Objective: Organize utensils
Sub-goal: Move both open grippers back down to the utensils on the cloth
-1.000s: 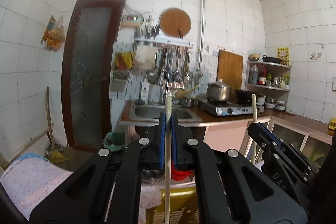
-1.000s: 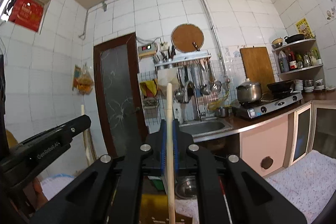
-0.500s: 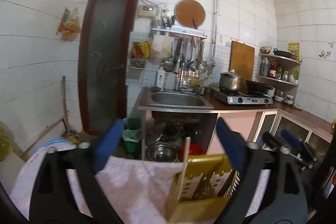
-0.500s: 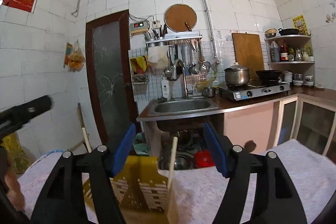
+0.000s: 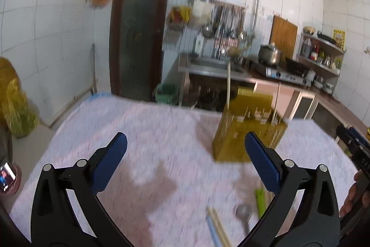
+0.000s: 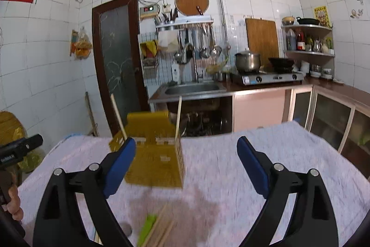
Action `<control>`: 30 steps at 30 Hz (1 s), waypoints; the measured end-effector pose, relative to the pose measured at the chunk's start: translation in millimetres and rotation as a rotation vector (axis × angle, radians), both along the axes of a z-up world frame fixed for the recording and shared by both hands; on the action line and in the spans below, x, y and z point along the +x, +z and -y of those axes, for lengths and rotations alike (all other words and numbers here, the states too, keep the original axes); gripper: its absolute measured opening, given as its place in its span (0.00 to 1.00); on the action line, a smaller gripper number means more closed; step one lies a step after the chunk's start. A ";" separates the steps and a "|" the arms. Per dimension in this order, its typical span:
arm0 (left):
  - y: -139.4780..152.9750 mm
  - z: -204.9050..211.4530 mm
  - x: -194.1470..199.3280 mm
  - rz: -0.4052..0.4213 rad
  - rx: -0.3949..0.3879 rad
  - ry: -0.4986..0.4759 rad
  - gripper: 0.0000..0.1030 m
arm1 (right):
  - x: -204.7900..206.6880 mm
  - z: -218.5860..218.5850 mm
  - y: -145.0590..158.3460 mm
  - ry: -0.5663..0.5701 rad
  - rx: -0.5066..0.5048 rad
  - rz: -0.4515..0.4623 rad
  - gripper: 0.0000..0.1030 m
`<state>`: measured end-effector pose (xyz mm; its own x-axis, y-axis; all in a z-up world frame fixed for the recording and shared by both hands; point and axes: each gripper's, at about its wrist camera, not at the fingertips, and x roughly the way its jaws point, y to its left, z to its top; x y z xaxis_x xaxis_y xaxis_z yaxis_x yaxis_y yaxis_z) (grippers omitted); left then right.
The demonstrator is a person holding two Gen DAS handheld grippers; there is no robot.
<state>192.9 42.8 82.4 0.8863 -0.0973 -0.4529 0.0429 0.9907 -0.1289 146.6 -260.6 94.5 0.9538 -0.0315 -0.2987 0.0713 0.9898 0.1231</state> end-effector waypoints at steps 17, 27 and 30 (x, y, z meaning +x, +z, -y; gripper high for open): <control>-95.9 -6.3 -10.4 -0.216 0.034 0.024 0.95 | -10.7 -14.8 -91.0 -0.032 -0.006 -0.226 0.86; -128.6 18.6 11.9 -0.366 0.056 -0.010 0.95 | 18.2 -23.6 -119.6 -0.022 -0.004 -0.364 0.86; -139.8 23.8 17.8 -0.411 0.055 -0.016 0.95 | 31.2 -31.3 -127.3 -0.015 -0.022 -0.414 0.86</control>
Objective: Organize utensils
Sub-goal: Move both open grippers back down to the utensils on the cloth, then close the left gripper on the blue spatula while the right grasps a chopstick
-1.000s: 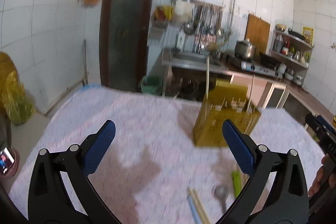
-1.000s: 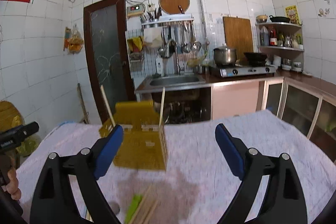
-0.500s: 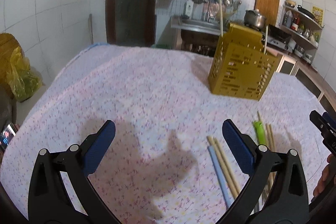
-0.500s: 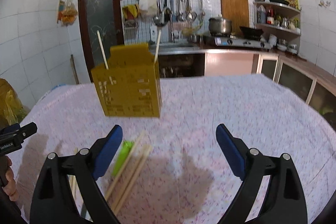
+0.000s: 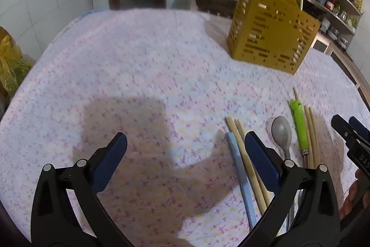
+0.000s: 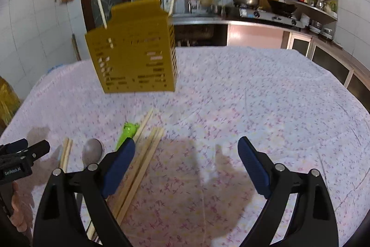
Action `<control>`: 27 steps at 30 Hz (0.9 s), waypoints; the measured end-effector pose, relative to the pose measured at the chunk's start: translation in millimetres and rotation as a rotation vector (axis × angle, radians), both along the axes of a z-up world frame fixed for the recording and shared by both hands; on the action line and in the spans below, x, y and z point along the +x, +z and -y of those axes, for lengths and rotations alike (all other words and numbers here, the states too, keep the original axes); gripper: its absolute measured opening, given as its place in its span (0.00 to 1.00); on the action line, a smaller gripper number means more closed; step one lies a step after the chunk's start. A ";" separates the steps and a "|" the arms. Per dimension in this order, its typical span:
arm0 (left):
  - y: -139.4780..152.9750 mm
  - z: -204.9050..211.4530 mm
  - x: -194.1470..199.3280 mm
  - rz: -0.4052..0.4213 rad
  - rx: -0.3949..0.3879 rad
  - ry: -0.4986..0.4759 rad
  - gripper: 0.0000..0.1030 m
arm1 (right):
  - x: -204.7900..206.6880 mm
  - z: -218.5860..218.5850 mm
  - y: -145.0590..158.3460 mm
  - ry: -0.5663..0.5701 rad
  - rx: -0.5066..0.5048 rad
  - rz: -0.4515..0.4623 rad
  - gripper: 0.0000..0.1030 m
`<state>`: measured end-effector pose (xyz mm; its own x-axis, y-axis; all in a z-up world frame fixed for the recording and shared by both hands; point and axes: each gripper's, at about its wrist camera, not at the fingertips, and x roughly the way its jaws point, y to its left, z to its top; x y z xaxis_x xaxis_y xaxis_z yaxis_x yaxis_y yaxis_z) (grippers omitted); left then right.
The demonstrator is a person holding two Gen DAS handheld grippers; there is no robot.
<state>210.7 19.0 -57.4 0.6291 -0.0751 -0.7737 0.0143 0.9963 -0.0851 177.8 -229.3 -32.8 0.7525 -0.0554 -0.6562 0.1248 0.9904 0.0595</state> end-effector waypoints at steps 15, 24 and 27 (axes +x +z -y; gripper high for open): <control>-13.3 8.7 0.3 -0.026 0.066 -0.015 0.95 | 15.9 -0.3 -21.8 -0.043 0.045 -0.143 0.81; -13.8 8.8 0.3 -0.026 0.076 -0.012 0.95 | 26.0 -27.7 -22.0 -0.040 -0.010 -0.192 0.52; -12.6 12.2 -1.9 -0.028 0.094 -0.008 0.95 | 28.2 -33.6 -18.8 -0.001 0.005 -0.197 0.26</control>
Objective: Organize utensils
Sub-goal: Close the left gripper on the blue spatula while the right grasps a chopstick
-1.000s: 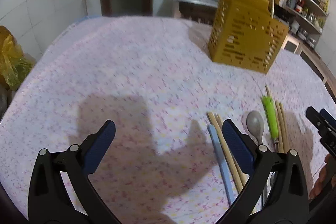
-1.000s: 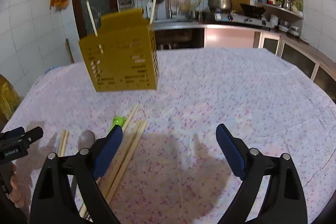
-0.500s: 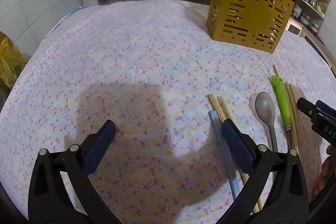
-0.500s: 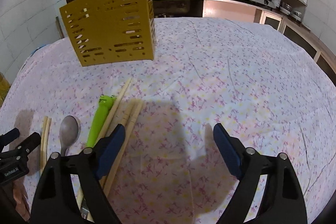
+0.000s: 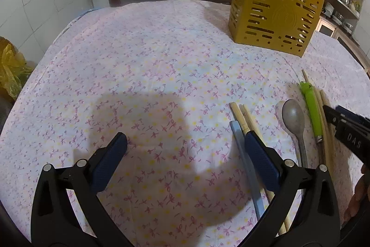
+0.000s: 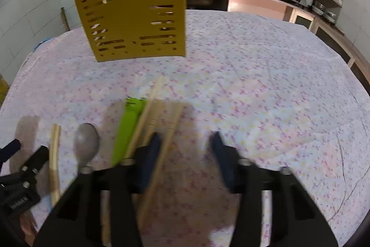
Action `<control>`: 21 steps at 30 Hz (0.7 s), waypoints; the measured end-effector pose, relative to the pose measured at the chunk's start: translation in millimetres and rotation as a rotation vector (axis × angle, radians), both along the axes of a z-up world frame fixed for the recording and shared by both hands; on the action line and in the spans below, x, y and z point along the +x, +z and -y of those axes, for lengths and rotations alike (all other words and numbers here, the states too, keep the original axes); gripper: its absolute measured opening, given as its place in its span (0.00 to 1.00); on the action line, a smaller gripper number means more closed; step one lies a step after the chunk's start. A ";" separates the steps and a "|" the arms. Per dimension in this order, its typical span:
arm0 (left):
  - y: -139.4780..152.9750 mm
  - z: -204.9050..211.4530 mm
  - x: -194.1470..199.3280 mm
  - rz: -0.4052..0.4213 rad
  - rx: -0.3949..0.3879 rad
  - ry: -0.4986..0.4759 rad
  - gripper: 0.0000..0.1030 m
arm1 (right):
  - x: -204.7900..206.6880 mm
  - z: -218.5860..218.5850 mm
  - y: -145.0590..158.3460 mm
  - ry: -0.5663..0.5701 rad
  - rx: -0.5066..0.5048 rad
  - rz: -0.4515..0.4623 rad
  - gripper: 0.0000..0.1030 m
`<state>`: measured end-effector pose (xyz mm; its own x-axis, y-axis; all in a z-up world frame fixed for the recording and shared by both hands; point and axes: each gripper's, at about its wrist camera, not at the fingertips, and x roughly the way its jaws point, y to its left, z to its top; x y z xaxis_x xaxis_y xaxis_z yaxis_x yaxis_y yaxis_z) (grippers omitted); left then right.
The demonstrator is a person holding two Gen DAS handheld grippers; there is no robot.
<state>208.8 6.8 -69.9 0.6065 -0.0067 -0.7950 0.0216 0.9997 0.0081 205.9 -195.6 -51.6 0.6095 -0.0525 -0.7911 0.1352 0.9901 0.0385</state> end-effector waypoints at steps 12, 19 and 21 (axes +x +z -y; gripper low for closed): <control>0.2 16.3 -8.8 -0.046 -0.004 0.005 0.88 | -23.4 25.5 2.4 0.103 0.046 0.000 0.09; 4.2 25.9 -7.0 -0.060 -0.018 -0.010 0.58 | -22.0 36.4 1.1 0.086 0.083 -0.005 0.09; 5.1 28.8 -5.7 -0.070 -0.020 -0.021 0.48 | -21.9 37.0 -0.1 0.079 0.088 -0.004 0.09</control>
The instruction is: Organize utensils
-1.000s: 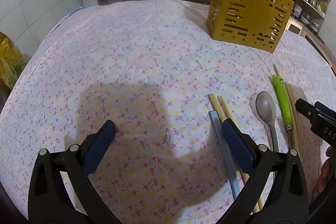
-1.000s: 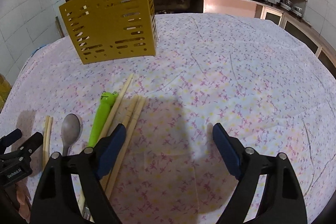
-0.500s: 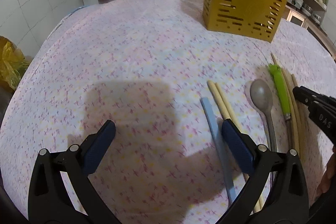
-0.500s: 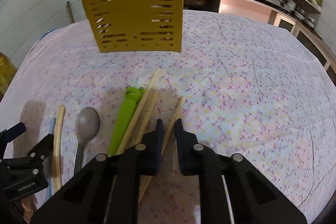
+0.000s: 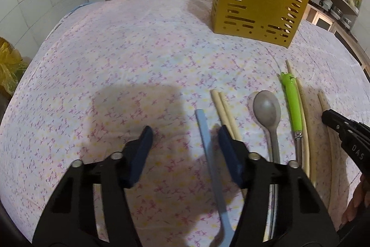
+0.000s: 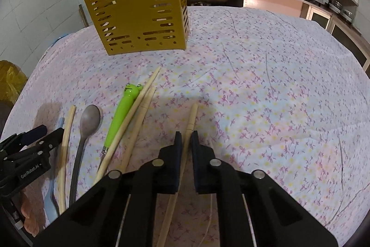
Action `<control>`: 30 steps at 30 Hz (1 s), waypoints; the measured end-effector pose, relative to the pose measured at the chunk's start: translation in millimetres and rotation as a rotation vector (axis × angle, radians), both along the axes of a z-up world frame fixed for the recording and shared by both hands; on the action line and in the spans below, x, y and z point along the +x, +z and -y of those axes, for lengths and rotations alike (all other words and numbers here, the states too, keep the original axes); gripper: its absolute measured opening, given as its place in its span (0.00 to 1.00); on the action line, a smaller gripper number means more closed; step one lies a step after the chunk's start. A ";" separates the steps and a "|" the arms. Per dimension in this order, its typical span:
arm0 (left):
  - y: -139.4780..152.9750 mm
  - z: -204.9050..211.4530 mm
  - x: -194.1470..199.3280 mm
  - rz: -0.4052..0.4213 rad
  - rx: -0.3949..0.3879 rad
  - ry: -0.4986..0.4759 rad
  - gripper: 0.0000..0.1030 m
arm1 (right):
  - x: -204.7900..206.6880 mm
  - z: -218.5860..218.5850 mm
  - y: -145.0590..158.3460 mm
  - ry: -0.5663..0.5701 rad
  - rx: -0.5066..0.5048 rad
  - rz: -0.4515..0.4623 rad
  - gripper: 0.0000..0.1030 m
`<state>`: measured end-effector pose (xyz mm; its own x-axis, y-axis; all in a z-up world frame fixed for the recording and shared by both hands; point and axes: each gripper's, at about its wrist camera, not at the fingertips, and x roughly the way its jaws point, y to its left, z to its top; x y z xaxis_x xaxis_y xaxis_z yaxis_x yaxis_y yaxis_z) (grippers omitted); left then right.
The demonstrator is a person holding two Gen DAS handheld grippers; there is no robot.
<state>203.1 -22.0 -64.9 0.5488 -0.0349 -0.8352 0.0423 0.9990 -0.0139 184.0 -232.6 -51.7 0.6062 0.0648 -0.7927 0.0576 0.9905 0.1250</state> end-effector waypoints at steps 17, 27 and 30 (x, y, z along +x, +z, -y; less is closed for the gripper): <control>1.3 17.9 21.5 -0.042 0.016 -0.052 0.08 | 8.1 -4.3 0.3 -0.100 -0.023 -0.024 0.08; 15.1 -0.6 11.9 0.028 -0.084 -0.052 0.06 | -6.7 -0.2 14.8 -0.088 0.071 0.096 0.06; 30.0 -7.9 2.4 0.083 -0.109 -0.049 0.06 | -17.6 0.4 31.0 -0.089 0.066 0.172 0.06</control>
<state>205.4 -14.1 -34.8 0.6112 -0.1514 -0.7768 0.0965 0.9885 -0.1167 166.4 -233.1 -20.6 0.7382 0.0535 -0.6725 0.1165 0.9718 0.2052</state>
